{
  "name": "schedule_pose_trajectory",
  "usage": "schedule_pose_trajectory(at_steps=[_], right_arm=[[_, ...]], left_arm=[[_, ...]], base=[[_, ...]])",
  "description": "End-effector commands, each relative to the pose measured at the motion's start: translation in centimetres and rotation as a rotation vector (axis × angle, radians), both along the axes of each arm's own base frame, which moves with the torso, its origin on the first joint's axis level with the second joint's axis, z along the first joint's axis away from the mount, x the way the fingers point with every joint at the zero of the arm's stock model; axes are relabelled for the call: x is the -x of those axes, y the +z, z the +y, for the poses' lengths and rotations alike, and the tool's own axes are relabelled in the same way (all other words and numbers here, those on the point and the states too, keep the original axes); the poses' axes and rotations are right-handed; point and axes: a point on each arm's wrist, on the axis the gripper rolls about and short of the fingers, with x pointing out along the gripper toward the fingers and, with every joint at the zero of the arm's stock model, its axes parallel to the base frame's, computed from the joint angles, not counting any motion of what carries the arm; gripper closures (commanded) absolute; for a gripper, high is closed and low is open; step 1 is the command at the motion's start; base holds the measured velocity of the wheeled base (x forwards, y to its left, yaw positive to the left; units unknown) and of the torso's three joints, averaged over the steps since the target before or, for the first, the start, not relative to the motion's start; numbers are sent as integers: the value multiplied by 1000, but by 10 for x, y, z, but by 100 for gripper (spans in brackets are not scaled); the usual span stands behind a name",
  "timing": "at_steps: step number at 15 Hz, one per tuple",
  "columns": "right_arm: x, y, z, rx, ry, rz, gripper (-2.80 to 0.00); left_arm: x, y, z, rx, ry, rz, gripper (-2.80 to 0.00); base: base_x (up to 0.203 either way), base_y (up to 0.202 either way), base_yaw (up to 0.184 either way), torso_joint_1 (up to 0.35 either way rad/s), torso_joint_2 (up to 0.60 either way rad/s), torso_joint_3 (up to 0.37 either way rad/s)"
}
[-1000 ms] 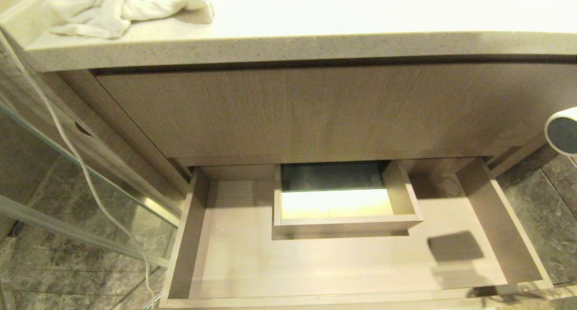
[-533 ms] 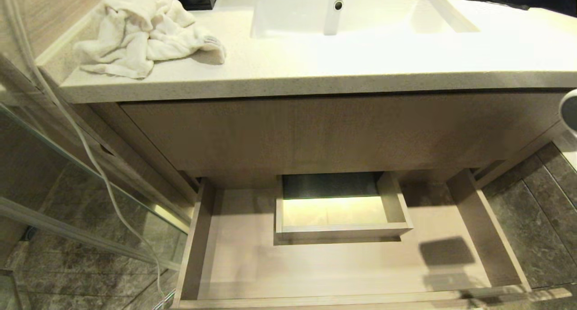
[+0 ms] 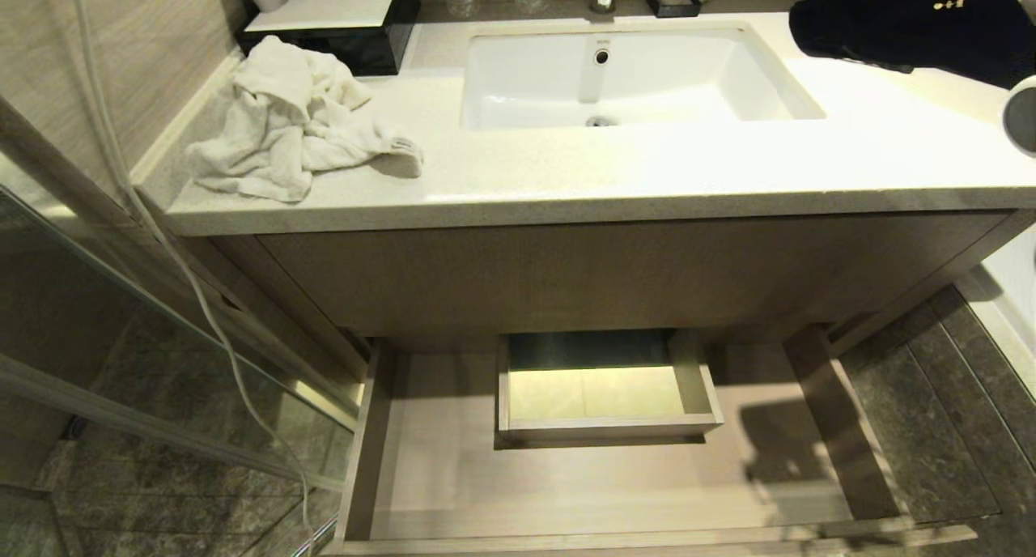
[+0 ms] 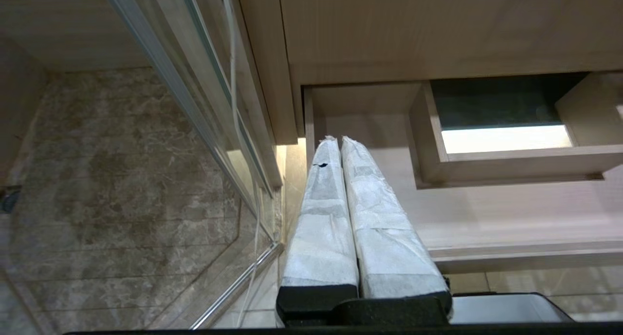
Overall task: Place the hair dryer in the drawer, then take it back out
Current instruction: Place it on the countertop
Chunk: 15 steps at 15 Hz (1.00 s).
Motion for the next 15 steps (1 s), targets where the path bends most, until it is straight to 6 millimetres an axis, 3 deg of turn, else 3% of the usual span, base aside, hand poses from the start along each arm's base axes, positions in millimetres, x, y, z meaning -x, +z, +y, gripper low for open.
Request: schedule_pose_trajectory(at_steps=[1, 3, 9, 12, 15], right_arm=[[-23, 2, -9, 0, 2, 10, 0], [-40, 4, -16, -1, -2, 11, 0], [-117, 3, -46, -3, 4, 16, 0], [-156, -19, -60, -18, 12, 80, 0], [-180, -32, -65, 27, 36, 111, 0]], left_arm=[[0, -1, 0, 0, 0, 4, 0], [0, -1, 0, 0, 0, 4, 0], [0, -1, 0, 0, 0, 4, 0], [0, 0, 0, 0, 0, 4, 0], [0, -1, 0, 0, 0, 4, 0]], base=[[0, 0, 0, 252, -573, -302], [0, 0, 0, 280, -591, -316], [0, 0, 0, 245, -514, -273], [0, 0, 0, 93, -177, -91], [0, 0, 0, 0, 0, 0]])
